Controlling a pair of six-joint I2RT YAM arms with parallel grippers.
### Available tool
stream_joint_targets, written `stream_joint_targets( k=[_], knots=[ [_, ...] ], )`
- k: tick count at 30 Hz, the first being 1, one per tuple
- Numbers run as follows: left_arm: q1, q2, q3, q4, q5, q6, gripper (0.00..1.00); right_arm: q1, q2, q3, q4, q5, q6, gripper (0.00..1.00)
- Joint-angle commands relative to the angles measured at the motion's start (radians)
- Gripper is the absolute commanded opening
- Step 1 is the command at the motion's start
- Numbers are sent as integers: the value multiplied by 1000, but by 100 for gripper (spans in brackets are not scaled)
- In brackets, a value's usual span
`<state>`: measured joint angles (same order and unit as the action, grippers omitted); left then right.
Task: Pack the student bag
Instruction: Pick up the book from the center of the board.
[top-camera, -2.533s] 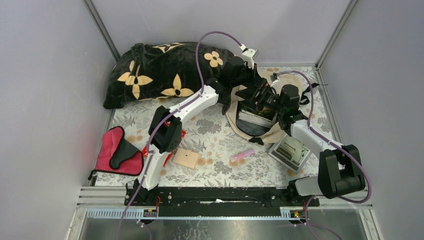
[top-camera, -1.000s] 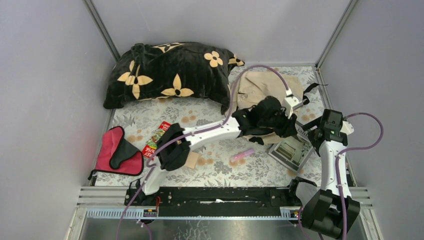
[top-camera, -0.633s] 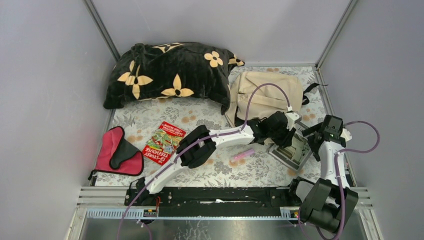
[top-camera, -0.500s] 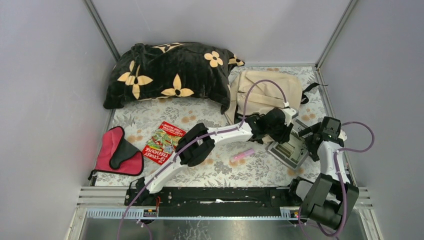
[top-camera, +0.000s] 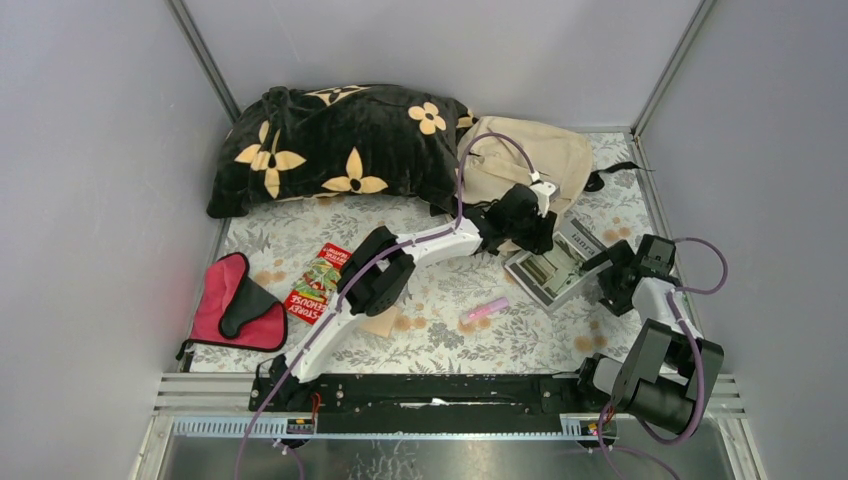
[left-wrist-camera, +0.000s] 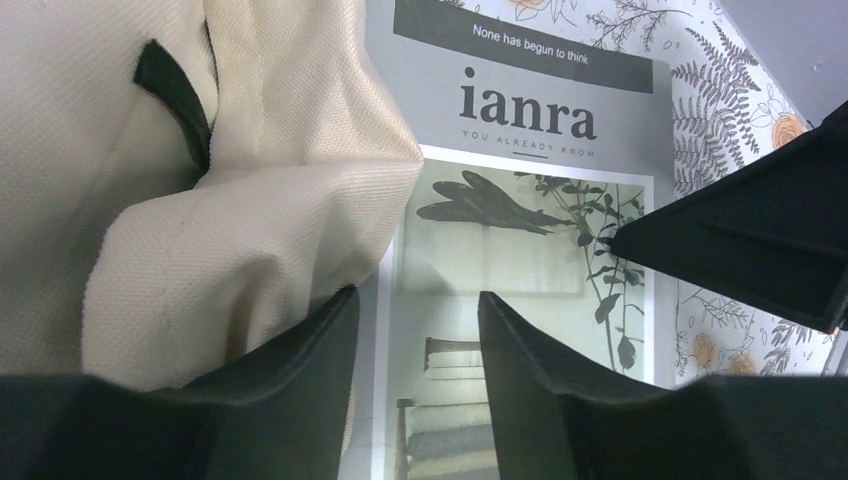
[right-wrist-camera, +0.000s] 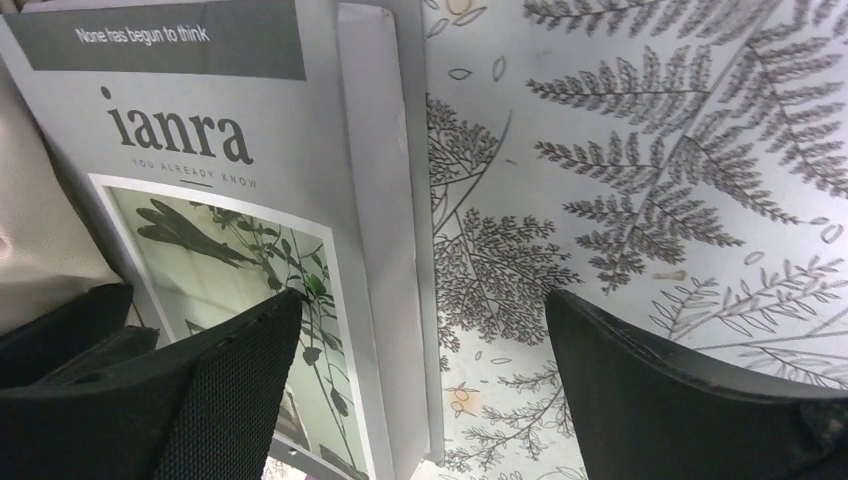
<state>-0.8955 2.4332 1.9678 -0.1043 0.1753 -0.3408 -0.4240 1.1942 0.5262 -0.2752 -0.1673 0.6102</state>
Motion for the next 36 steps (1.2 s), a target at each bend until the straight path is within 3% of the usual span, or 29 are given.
stream_joint_targets(
  k=[1, 6, 15, 17, 18, 19, 24, 30, 36],
  knots=[
    [28, -37, -19, -3, -25, 8, 57, -3, -19, -23, 83, -106, -32, 97],
    [27, -27, -26, -7, 22, -2, 57, -3, -7, -73, 235, -269, 27, 81],
    [26, -5, -42, -24, 80, -21, 57, -3, -5, -86, 301, -298, 73, 40],
    [26, -8, -46, -25, 86, -23, 57, -2, -34, -86, 283, -274, 75, 20],
    [27, -10, -46, -26, 87, -23, 57, -2, -52, -86, 266, -262, 74, 5],
    [26, -14, -44, -32, 87, -23, 57, -3, -68, -82, 233, -247, 74, 0],
    [27, -70, -10, -83, 94, 6, 59, -2, -154, -64, 158, -217, 79, 0],
    [26, -214, -31, -119, 112, 38, 74, -2, -218, 32, 33, -186, 81, 0],
    [27, -363, -80, -104, 143, 16, 81, -2, -282, 162, -99, -99, 71, 0]
  ],
)
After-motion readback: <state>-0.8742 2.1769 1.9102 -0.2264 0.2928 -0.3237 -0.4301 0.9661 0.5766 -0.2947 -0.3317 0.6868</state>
